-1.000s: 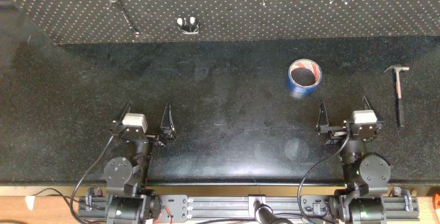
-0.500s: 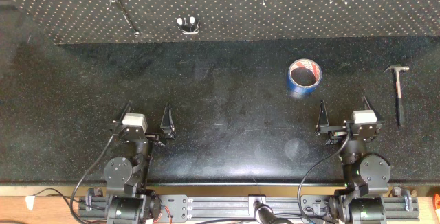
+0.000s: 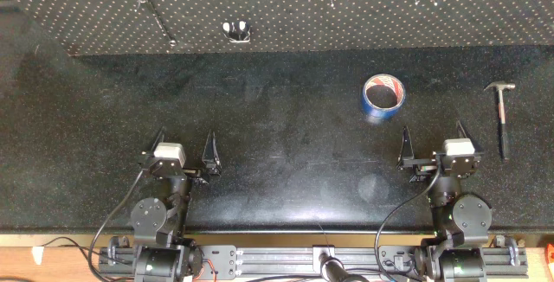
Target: Place Tools Onto Pegboard
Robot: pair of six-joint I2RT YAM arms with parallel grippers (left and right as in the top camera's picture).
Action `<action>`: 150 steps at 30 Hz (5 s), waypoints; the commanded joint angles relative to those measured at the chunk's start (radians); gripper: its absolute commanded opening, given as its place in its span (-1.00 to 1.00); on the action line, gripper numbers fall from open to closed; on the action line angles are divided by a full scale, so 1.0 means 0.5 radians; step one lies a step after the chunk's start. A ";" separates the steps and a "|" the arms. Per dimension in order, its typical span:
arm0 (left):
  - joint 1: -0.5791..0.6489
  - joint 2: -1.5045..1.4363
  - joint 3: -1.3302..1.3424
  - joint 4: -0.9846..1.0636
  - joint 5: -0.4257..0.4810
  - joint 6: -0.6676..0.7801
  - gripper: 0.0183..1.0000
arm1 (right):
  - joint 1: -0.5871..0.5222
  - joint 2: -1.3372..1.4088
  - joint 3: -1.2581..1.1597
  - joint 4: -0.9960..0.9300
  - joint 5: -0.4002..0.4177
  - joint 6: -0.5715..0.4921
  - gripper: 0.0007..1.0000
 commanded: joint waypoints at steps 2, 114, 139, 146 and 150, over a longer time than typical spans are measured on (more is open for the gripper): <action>-0.010 -0.022 -0.003 -0.016 0.008 0.005 0.99 | -0.005 -0.012 -0.008 0.002 -0.048 0.076 0.98; -0.010 -0.023 -0.003 -0.016 0.009 0.005 0.99 | -1.422 3.179 2.090 -1.429 -0.339 -1.026 0.97; -0.010 -0.022 -0.003 -0.016 0.008 0.005 0.99 | -1.337 2.734 2.089 -1.302 -0.656 -0.793 -0.85; -0.010 -0.022 -0.003 -0.015 0.009 0.005 0.99 | -0.370 2.161 2.089 -0.980 -0.639 -0.325 -0.85; -0.010 -0.022 -0.003 -0.016 0.009 0.005 1.00 | -0.240 2.225 2.089 -0.967 -0.515 -0.226 -0.85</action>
